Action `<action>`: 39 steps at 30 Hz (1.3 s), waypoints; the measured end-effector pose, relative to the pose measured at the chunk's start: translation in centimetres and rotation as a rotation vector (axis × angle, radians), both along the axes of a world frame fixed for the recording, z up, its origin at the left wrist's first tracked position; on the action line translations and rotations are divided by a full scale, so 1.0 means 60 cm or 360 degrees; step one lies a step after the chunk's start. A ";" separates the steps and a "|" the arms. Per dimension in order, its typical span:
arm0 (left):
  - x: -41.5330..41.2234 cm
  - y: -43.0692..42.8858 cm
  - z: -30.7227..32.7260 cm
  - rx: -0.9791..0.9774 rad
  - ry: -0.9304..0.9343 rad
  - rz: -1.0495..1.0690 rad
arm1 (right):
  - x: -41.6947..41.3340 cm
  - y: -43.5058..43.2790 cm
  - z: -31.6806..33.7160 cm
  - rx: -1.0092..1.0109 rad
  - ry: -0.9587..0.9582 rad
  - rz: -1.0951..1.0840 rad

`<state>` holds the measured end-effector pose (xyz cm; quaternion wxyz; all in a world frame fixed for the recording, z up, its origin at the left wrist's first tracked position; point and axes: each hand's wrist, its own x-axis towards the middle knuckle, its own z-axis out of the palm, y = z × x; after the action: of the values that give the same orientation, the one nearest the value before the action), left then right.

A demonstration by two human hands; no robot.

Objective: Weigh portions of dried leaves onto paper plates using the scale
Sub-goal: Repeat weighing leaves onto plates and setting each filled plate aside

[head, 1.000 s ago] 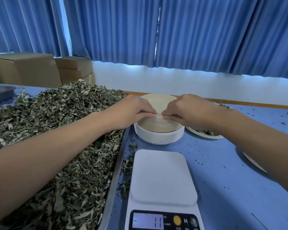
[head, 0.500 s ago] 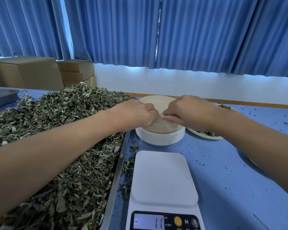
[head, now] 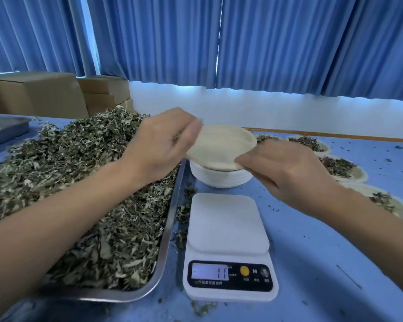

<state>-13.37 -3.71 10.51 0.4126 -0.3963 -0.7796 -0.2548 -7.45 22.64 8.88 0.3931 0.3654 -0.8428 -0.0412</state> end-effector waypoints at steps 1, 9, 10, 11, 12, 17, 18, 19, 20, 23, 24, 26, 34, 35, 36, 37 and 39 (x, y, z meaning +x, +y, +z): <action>0.011 -0.011 -0.006 0.0067 -0.0063 0.0048 | 0.017 0.001 -0.015 0.0021 0.0059 0.0056; 0.055 -0.069 -0.046 -0.0699 -0.1027 0.0806 | 0.106 0.016 -0.097 0.0189 -0.0161 0.0127; 0.052 -0.070 -0.051 -0.0793 -0.1158 0.0848 | 0.109 0.021 -0.097 0.0198 -0.0213 0.0098; 0.047 -0.070 -0.058 -0.0890 -0.1256 0.0891 | 0.112 0.028 -0.096 0.0177 -0.0275 0.0064; 0.042 -0.071 -0.065 -0.0976 -0.1311 0.0934 | 0.116 0.036 -0.094 0.0104 -0.0326 0.0030; 0.023 -0.069 -0.088 -0.1070 -0.1371 0.1025 | 0.106 0.053 -0.093 -0.0723 -0.0558 -0.0142; 0.022 -0.067 -0.088 -0.1065 -0.1382 0.1065 | 0.095 0.052 -0.095 -0.0881 -0.0606 -0.0195; 0.022 -0.065 -0.089 -0.1041 -0.1397 0.1114 | 0.084 0.049 -0.097 -0.1001 -0.0634 -0.0237; 0.021 -0.064 -0.087 -0.1012 -0.1418 0.1158 | 0.074 0.047 -0.101 -0.1082 -0.0634 -0.0278; 0.022 -0.058 -0.084 -0.1038 -0.1460 0.1119 | 0.049 0.048 -0.130 -0.1273 -0.0626 -0.0415; 0.023 -0.057 -0.083 -0.1056 -0.1437 0.1086 | 0.043 0.051 -0.144 -0.1316 -0.0665 -0.0466; 0.023 -0.059 -0.082 -0.1086 -0.1330 0.1089 | 0.032 0.060 -0.165 -0.1295 -0.0875 -0.0616; 0.028 -0.064 -0.082 -0.0868 -0.1052 0.1174 | 0.020 0.087 -0.173 -0.1183 -0.1180 -0.0730; 0.030 -0.066 -0.081 -0.0833 -0.1027 0.1168 | 0.020 0.087 -0.174 -0.1177 -0.1190 -0.0727; 0.032 -0.067 -0.080 -0.0803 -0.1014 0.1159 | 0.021 0.087 -0.174 -0.1174 -0.1199 -0.0721; 0.032 -0.069 -0.078 -0.0772 -0.1006 0.1151 | 0.021 0.087 -0.174 -0.1177 -0.1210 -0.0714; 0.032 -0.071 -0.072 -0.0687 -0.0989 0.1143 | 0.021 0.087 -0.173 -0.1188 -0.1222 -0.0700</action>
<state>-11.44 -7.95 6.16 0.1319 -0.0856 -0.9869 -0.0363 -6.17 27.87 -1.48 0.1437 0.0069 -0.9386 0.3137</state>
